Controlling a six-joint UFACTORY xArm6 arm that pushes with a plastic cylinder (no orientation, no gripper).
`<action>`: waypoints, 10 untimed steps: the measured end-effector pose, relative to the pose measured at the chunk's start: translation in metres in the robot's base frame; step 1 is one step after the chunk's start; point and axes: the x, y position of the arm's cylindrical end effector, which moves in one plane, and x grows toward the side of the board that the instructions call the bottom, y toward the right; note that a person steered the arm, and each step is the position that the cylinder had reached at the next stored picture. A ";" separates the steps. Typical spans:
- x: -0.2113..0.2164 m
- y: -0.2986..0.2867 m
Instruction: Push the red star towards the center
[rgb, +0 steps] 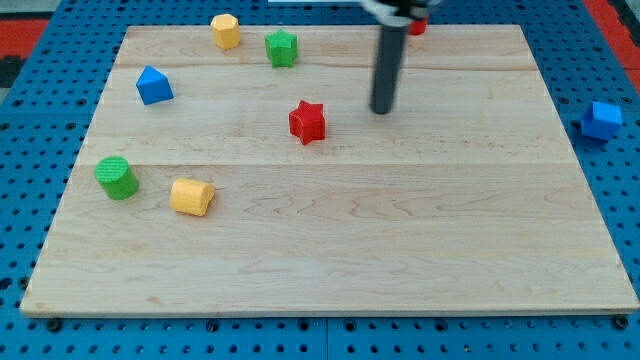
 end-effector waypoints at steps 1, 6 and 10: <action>0.000 -0.092; -0.013 0.024; 0.004 -0.141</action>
